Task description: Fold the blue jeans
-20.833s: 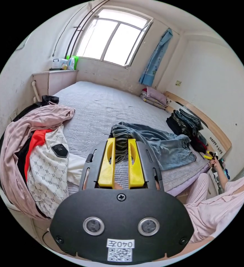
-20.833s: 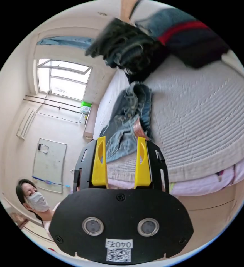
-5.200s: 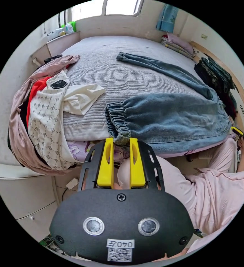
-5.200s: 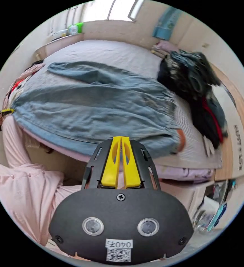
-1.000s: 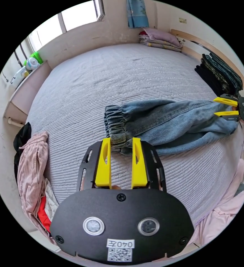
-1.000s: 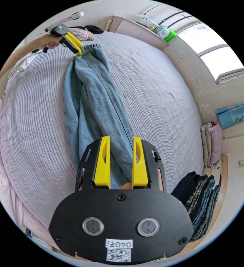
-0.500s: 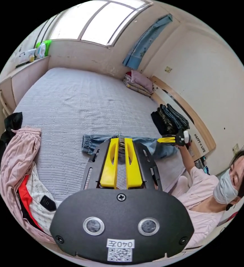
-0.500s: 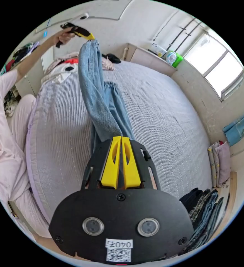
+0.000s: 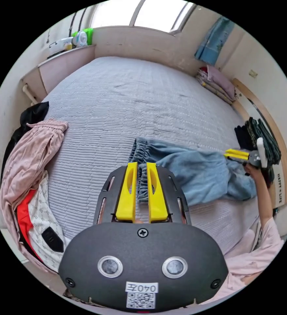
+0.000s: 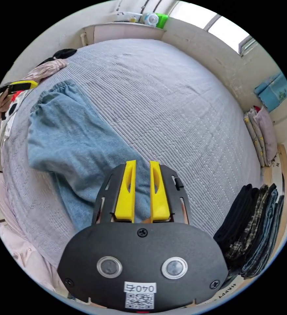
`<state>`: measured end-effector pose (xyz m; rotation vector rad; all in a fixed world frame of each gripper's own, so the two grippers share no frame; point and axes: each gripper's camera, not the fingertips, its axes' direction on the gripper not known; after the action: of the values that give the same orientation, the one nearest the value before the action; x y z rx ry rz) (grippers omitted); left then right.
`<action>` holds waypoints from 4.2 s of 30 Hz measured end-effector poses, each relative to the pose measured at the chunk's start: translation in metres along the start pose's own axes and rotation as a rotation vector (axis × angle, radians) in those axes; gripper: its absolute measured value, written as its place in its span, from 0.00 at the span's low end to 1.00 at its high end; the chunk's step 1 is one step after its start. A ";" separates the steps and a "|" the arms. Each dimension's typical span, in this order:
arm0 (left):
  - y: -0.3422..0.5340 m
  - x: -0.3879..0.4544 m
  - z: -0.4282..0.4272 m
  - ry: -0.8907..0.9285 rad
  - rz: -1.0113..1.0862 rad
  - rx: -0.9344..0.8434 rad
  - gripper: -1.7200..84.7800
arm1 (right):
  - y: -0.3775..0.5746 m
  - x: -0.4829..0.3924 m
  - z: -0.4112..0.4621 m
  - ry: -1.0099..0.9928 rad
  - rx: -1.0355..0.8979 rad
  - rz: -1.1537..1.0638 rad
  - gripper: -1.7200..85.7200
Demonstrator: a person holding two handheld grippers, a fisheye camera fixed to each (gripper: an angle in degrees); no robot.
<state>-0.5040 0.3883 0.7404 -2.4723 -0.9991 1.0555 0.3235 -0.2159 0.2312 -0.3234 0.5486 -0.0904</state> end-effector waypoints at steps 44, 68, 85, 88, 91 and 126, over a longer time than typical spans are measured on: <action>-0.091 0.019 0.038 -0.358 0.169 0.014 0.01 | 0.113 -0.063 0.045 -0.188 0.152 -0.021 0.01; 0.025 -0.229 0.068 0.467 -0.670 0.178 0.12 | 0.333 -0.032 0.034 -0.109 0.309 0.509 0.01; 0.027 -0.239 0.083 0.332 -0.570 0.100 0.02 | 0.501 0.067 0.141 -0.405 0.487 1.280 0.17; 0.031 -0.242 0.088 0.325 -0.571 0.088 0.01 | 0.522 0.086 0.165 -0.540 0.581 1.410 0.20; 0.042 -0.248 0.093 0.349 -0.593 0.102 0.01 | 0.535 0.092 0.194 -0.693 0.642 1.513 0.20; 0.424 -0.214 -0.044 -0.013 -0.492 0.216 0.02 | 0.562 0.041 0.080 -0.450 0.325 1.236 0.11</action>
<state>-0.3712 -0.0658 0.6788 -1.9090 -1.3272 0.9529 0.3992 0.3304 0.0921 0.3452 0.2046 1.0558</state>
